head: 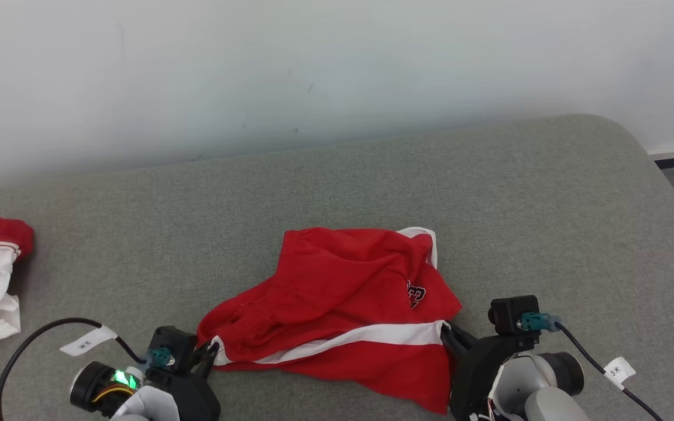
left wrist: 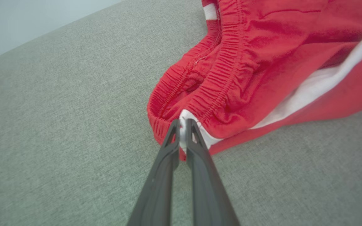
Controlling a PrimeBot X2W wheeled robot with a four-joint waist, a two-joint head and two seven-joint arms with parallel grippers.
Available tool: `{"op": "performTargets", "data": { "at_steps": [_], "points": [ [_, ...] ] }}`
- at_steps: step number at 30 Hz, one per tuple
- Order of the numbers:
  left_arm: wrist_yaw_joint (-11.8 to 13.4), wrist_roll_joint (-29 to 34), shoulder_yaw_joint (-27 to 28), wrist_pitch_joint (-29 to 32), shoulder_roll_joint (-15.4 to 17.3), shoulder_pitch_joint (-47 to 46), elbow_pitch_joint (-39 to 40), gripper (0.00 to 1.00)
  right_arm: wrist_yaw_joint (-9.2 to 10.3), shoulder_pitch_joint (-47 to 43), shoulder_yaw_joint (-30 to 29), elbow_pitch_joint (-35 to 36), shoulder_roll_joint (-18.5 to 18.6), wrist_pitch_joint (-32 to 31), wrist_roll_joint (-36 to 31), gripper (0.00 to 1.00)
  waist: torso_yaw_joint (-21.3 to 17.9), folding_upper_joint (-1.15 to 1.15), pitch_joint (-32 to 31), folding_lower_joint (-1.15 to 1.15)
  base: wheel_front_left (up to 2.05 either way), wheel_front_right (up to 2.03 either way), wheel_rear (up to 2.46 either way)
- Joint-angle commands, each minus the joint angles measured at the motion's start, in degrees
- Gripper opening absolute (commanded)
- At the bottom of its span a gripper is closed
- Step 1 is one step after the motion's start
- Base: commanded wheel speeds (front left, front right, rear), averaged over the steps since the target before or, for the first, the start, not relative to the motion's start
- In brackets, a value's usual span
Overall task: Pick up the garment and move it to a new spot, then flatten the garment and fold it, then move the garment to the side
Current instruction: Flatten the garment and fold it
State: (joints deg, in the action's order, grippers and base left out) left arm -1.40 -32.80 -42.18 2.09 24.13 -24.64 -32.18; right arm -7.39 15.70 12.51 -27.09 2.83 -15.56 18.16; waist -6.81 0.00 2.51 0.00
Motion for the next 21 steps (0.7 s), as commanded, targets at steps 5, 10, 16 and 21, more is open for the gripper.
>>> {"op": "performTargets", "data": {
  "at_steps": [5, 10, 16, 21],
  "points": [
    [0.51, -0.95, 0.06, -0.87, -0.25, 0.23, 0.02, 0.00, -0.21, 0.52, 0.49, -0.45, -0.03, 1.85, -1.13, 0.00, -0.32, 0.00, -0.76, 0.00, 0.00, 0.00, 0.00],
    [1.59, -1.67, 1.43, -2.67, -0.32, 0.08, 1.21, 0.00, -0.21, -0.08, 0.02, 0.81, -0.03, 2.05, -2.43, 0.00, -0.61, 0.00, -1.57, 0.00, 0.00, 0.00, 0.00],
    [2.91, -6.15, 6.80, -7.75, -1.84, -0.57, 4.59, 0.00, -0.20, -0.22, -2.23, 5.30, -0.02, 3.11, -2.68, 0.00, -0.46, 0.00, -1.03, 0.00, 0.00, 0.00, 0.00],
    [1.70, -18.43, 15.66, -9.60, -6.13, 0.23, 9.20, 0.00, -0.21, 3.11, -1.71, 12.38, -0.15, 1.91, -0.25, 0.00, -0.73, 0.00, 3.72, 0.00, 0.00, 0.00, 0.00]
  ]
}}
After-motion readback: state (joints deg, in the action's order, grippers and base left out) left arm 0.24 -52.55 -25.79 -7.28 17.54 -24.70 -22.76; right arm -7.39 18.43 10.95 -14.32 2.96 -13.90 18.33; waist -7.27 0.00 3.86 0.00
